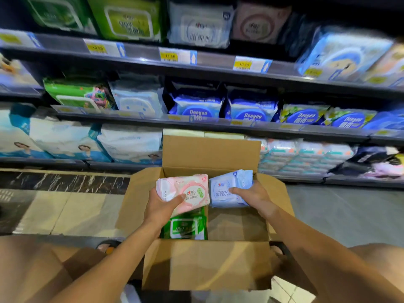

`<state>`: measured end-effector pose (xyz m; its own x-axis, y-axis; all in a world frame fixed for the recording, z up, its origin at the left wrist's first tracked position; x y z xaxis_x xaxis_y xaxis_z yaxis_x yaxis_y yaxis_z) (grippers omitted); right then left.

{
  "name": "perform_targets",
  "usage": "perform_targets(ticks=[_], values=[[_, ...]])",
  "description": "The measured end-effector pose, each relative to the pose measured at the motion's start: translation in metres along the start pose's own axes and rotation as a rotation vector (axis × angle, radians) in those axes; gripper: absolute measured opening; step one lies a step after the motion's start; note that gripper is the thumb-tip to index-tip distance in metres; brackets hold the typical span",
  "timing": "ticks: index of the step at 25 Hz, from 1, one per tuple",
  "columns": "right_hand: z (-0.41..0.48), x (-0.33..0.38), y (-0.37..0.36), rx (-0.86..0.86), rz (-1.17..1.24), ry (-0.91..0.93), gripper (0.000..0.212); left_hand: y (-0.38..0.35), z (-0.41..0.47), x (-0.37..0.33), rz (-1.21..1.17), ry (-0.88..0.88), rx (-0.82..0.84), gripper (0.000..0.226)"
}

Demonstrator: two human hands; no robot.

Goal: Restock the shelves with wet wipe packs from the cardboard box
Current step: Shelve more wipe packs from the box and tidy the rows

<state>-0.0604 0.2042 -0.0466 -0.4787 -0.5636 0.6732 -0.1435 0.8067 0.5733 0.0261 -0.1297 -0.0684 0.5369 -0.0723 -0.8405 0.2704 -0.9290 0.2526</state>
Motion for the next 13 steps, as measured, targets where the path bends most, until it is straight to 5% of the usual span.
perform_targets(ticks=[7,13], values=[[-0.048,0.07,0.059,-0.002,0.109,0.18,0.047,0.035,-0.035,-0.088,-0.121,-0.162,0.039,0.049],[-0.088,0.124,0.102,-0.03,0.218,0.34,0.043,0.066,-0.051,-0.145,-0.188,-0.252,0.034,0.059]])
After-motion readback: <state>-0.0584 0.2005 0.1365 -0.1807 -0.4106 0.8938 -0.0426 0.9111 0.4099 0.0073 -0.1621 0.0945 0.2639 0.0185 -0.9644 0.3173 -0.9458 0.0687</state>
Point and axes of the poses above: each hand's wrist, its own z-axis towards the middle knuckle, its own y-axis out of the back of the hand, x = y × z, the point moved 4 cm from there along z, towards the middle knuckle, and after that the axes turned 3 degrees about y, right-handed, at the moved point
